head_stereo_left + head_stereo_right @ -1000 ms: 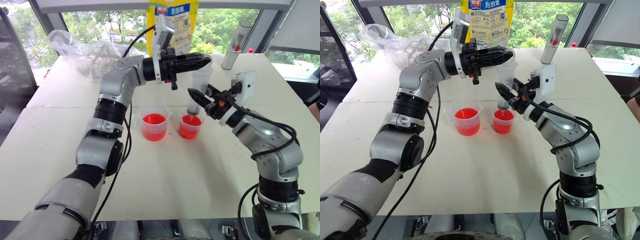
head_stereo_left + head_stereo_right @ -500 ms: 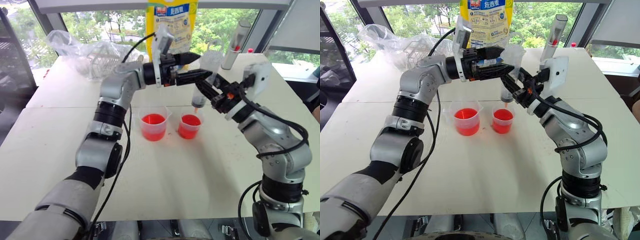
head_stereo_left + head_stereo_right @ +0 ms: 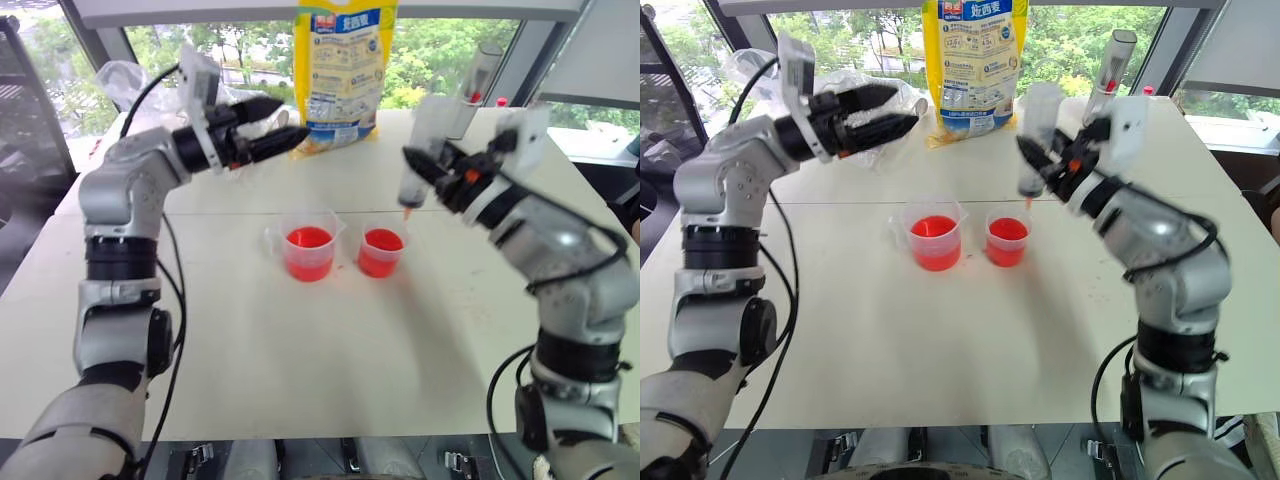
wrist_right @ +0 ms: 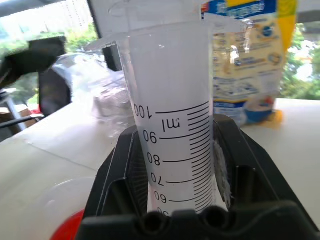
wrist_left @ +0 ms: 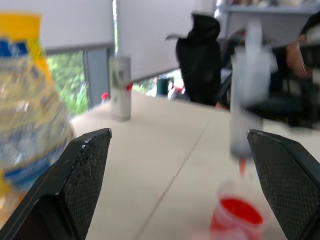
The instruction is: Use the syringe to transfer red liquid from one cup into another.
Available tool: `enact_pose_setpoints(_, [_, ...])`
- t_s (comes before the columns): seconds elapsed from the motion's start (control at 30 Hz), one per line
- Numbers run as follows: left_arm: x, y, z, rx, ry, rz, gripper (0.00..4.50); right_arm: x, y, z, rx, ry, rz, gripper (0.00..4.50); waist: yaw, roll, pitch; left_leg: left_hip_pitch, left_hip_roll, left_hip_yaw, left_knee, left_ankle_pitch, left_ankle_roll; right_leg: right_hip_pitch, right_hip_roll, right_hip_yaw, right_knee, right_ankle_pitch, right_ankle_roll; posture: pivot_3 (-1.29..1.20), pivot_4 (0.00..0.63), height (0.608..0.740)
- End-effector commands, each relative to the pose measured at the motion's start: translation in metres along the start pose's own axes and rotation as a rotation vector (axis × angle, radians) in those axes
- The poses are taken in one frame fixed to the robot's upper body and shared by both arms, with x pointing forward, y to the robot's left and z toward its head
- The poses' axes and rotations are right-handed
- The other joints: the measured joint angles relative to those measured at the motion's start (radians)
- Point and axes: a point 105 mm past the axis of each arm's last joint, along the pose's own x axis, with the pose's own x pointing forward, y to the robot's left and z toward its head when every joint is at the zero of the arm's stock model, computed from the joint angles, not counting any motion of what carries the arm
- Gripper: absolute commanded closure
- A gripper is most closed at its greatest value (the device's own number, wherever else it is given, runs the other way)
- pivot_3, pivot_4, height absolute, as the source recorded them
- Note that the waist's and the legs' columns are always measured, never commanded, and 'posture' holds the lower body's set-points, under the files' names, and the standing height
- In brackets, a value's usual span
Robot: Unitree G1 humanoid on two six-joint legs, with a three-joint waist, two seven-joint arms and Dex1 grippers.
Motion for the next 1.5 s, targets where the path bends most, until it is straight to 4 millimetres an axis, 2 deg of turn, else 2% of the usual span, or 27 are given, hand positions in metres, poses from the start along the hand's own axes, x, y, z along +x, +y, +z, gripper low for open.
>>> enact_pose_setpoints(0.03, [-0.003,-0.017,0.015,0.068,-0.014,-0.059,0.06,0.0,-0.02,0.025,0.062,0.05,-0.026,3.08,0.003,0.0,0.0,0.0,0.0,0.0,0.0,0.0,0.0,0.0,-0.001,0.0,0.0,0.0,0.0,0.0,0.15,0.74])
enact_pose_setpoints(0.13, [-0.009,-0.024,0.01,0.064,0.0,-0.066,0.06,0.002,-0.04,0.016,0.095,0.257,-0.095,3.08,0.004,-0.001,-0.001,-0.001,0.0,0.0,-0.001,0.0,0.001,0.0,-0.002,0.0,-0.003,0.0,0.0,0.0,0.15,0.74])
enact_pose_setpoints(0.23, [-0.012,-0.027,0.004,0.059,0.02,-0.045,0.06,-0.001,-0.049,0.003,0.134,0.416,-0.128,3.08,0.0,-0.001,-0.001,-0.002,-0.001,0.0,-0.003,-0.001,0.001,-0.001,-0.003,0.001,-0.004,0.0,0.0,0.0,0.15,0.74])
enact_pose_setpoints(0.3, [-0.018,-0.035,-0.005,0.054,0.035,-0.044,0.06,-0.008,-0.056,-0.032,0.179,0.601,-0.18,3.08,-0.004,-0.001,-0.001,-0.002,-0.001,0.0,-0.003,-0.001,0.001,-0.001,-0.003,0.002,-0.003,0.0,0.0,0.0,0.15,0.74])
enact_pose_setpoints(0.4, [-0.022,-0.043,-0.01,0.037,0.037,-0.037,0.06,-0.017,-0.058,-0.067,0.236,0.773,-0.209,3.08,-0.005,-0.001,-0.001,-0.001,-0.001,0.0,-0.003,-0.001,0.001,-0.001,-0.003,0.003,-0.003,0.0,0.0,0.0,0.15,0.74])
enact_pose_setpoints(0.6, [-0.025,-0.051,-0.014,0.033,0.053,-0.033,0.06,-0.023,-0.05,-0.107,0.3,0.919,-0.2,3.08,-0.003,-0.001,-0.001,-0.002,-0.001,0.0,-0.002,-0.001,0.001,-0.002,-0.002,0.003,-0.003,0.0,0.0,0.0,0.15,0.74])
enact_pose_setpoints(0.77, [-0.026,-0.055,-0.017,0.033,0.059,-0.036,0.06,-0.027,-0.055,-0.134,0.288,0.988,-0.243,3.08,-0.003,-0.001,-0.001,-0.002,-0.001,0.0,-0.002,-0.001,0.001,-0.001,-0.001,0.003,-0.003,0.0,0.0,0.0,0.15,0.74])
enact_pose_setpoints(0.93, [-0.027,-0.061,-0.02,0.032,0.071,-0.047,0.06,-0.033,-0.057,-0.151,0.28,1.037,-0.255,3.08,-0.004,-0.001,-0.001,-0.002,-0.001,0.0,-0.002,-0.001,0.001,-0.001,-0.001,0.003,-0.003,0.0,0.0,0.0,0.15,0.74])
enact_pose_setpoints(1.13, [-0.029,-0.064,-0.021,0.026,0.077,-0.053,0.0,-0.032,-0.056,-0.148,0.273,1.021,-0.231,0.23,-0.005,-0.001,-0.001,-0.001,-0.002,0.0,-0.002,-0.001,0.001,-0.001,0.0,0.003,-0.003,0.0,0.0,0.0,0.15,0.74])
enact_pose_setpoints(1.17, [-0.029,-0.065,-0.021,0.025,0.079,-0.054,0.0,-0.032,-0.058,-0.145,0.261,1.012,-0.23,0.09,-0.005,-0.001,-0.001,-0.001,-0.002,0.0,-0.002,-0.001,0.001,-0.001,0.001,0.003,-0.003,0.0,0.0,0.0,0.15,0.74])
enact_pose_setpoints(1.27, [-0.031,-0.067,-0.023,0.022,0.092,-0.046,0.0,-0.031,-0.057,-0.125,0.181,0.959,-0.172,0.09,-0.003,0.0,0.0,-0.001,-0.002,0.0,-0.002,-0.001,0.001,-0.001,0.001,0.003,-0.003,0.0,0.0,0.0,0.15,0.74])
enact_pose_setpoints(1.43, [-0.041,-0.07,-0.024,0.016,0.116,-0.036,0.0,-0.037,-0.049,-0.075,0.025,0.832,-0.019,0.09,-0.002,0.0,0.0,-0.002,-0.001,-0.001,-0.003,-0.001,0.001,-0.002,0.001,0.002,-0.004,0.0,0.0,0.0,0.15,0.74])
enact_pose_setpoints(1.5, [-0.048,-0.07,-0.025,0.016,0.134,-0.024,0.0,-0.043,-0.041,-0.048,-0.047,0.75,0.068,0.09,-0.003,0.0,0.0,-0.001,-0.001,-0.001,-0.003,-0.001,0.001,-0.001,0.001,0.001,-0.005,0.0,0.0,0.0,0.15,0.74])
